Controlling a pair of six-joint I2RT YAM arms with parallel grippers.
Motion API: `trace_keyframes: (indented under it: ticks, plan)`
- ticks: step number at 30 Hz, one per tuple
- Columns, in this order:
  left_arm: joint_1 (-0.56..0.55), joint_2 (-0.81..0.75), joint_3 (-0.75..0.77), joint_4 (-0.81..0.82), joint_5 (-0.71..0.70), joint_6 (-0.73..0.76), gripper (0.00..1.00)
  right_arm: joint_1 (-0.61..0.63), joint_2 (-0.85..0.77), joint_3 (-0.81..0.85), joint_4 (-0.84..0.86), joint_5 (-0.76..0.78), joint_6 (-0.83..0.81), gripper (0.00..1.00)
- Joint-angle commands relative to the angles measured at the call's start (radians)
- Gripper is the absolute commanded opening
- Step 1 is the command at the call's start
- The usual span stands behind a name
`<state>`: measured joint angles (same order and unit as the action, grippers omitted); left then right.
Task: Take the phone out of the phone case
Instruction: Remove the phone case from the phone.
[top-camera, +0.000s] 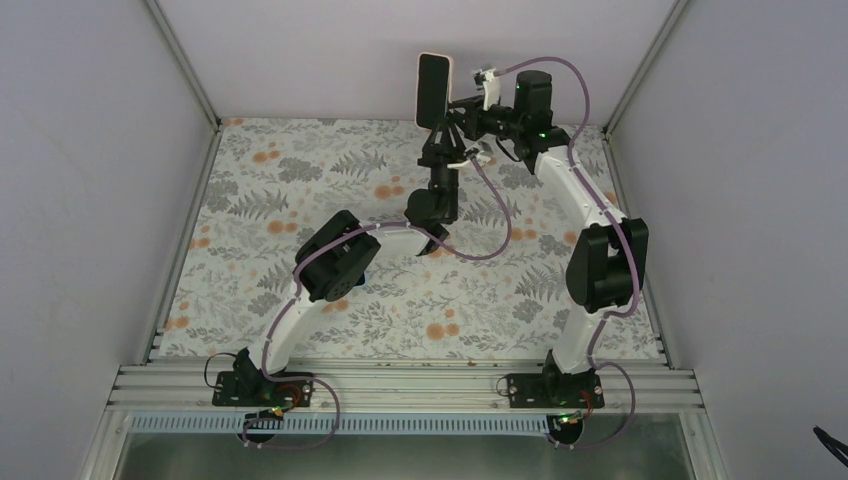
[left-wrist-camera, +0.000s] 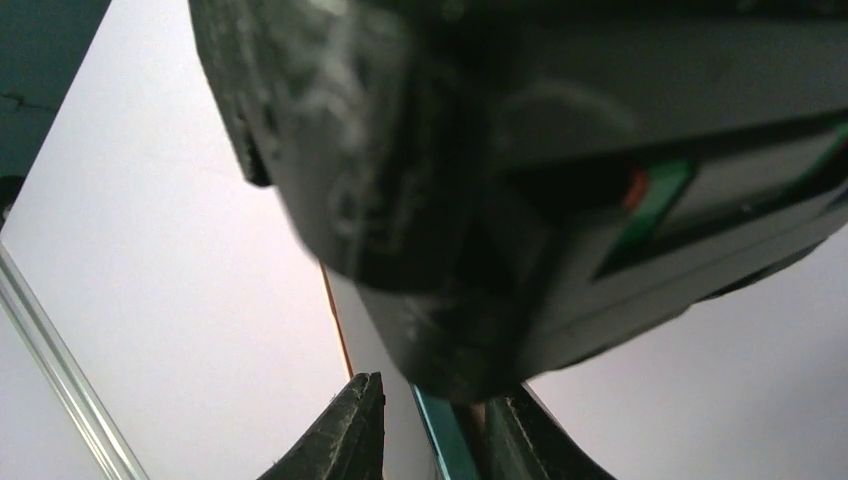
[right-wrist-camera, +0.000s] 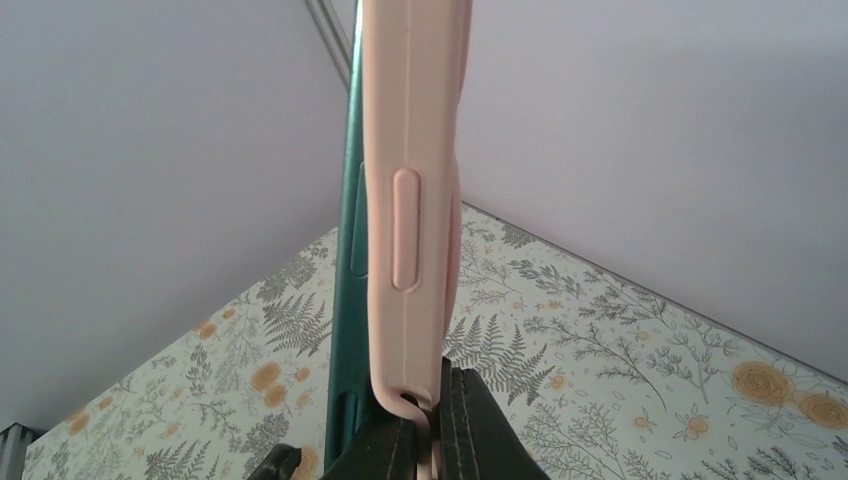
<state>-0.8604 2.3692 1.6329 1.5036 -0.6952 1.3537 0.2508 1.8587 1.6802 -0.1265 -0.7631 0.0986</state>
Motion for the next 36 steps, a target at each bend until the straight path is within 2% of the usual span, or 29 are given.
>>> trace_keyframes:
  ticks: [1,5,10,14,17,21,32,36]
  plan:
    - [-0.021,-0.1,0.059,0.074,0.147,-0.026,0.28,0.06,-0.009,-0.035,-0.131,-0.102,-0.023,0.04]
    - [0.001,-0.117,0.054,0.085,0.098,-0.028,0.33,0.048,-0.021,-0.039,-0.132,-0.113,-0.032,0.04]
    - [0.024,-0.129,0.1,0.062,-0.03,-0.04,0.4,0.048,-0.045,-0.053,-0.13,-0.088,-0.053,0.04]
    - [0.029,-0.192,0.083,-0.135,-0.122,-0.199,0.42,0.054,-0.052,-0.051,-0.143,-0.048,-0.092,0.04]
    - [0.029,-0.23,0.065,-0.289,-0.149,-0.306,0.39,0.056,-0.057,-0.043,-0.148,-0.02,-0.107,0.03]
    - [0.036,-0.22,0.096,-0.356,-0.2,-0.324,0.31,0.058,-0.062,-0.02,-0.173,0.001,-0.127,0.03]
    - [0.116,-0.3,0.063,-0.633,-0.25,-0.572,0.31,0.061,-0.09,-0.019,-0.176,0.011,-0.146,0.04]
    - [0.148,-0.338,0.05,-0.784,-0.248,-0.722,0.32,0.061,-0.103,-0.021,-0.161,0.016,-0.145,0.04]
